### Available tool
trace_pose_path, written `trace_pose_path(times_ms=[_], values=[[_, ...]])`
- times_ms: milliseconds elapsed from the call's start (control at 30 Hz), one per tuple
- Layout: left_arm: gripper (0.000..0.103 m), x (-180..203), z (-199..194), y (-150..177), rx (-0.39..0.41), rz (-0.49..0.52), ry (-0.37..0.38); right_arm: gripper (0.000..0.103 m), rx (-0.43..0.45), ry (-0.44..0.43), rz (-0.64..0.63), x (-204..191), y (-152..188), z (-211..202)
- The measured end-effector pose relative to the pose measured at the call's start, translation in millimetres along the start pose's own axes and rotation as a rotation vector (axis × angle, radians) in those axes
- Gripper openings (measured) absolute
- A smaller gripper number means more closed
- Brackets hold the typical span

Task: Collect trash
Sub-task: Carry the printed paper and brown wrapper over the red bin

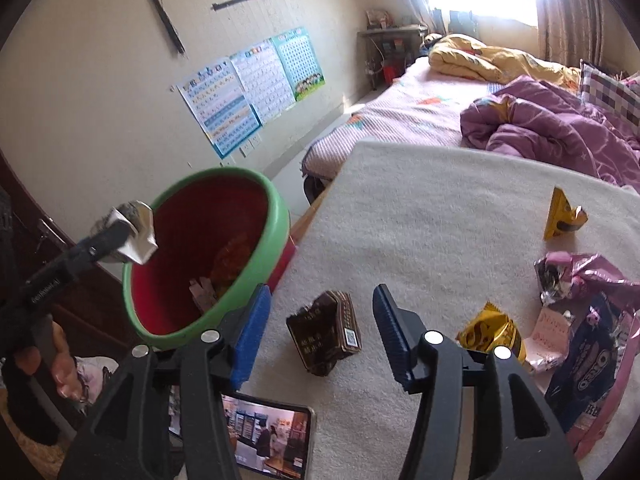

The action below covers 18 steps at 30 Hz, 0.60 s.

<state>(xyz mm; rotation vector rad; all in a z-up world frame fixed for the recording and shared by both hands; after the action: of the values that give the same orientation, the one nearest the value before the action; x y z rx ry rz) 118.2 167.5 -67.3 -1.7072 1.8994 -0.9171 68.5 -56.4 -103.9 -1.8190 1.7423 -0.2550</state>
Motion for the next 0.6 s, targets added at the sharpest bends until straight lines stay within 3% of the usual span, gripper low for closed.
trace_pose_path(times_ms=[133, 300, 333, 367, 433, 600], values=[[0.058, -4, 2, 0, -0.004, -0.008, -0.002, 0.061, -0.077, 0.028, -0.044, -4, 15, 28], [0.058, -6, 3, 2, -0.01, -0.006, 0.0, 0.067, -0.108, 0.023, -0.069, -10, 18, 51], [0.058, -6, 3, 3, -0.013, -0.006, 0.0, 0.062, -0.101, 0.023, -0.067, -9, 18, 52], [0.058, -6, 4, 4, -0.015, -0.006, -0.001, 0.047, -0.097, 0.028, -0.062, -8, 18, 53], [0.058, -9, 5, 5, -0.019, -0.008, -0.002, 0.027, -0.103, 0.021, -0.043, -4, 16, 54], [0.058, -13, 9, 5, -0.029, -0.011, -0.006, 0.027, -0.04, -0.003, -0.015, -1, 9, 37]])
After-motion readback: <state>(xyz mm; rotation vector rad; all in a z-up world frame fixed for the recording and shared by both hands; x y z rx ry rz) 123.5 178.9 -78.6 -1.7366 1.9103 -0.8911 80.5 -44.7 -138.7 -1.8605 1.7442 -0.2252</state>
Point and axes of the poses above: each gripper's, at about its wrist camera, not at the fingertips, and z roughly the way its jaws point, x to its right, y to its underside, the point moved 3 cm from there along z, roughly the way its jaws point, and after that the axes turned 3 degrees about -x, right-handed, at the moved point
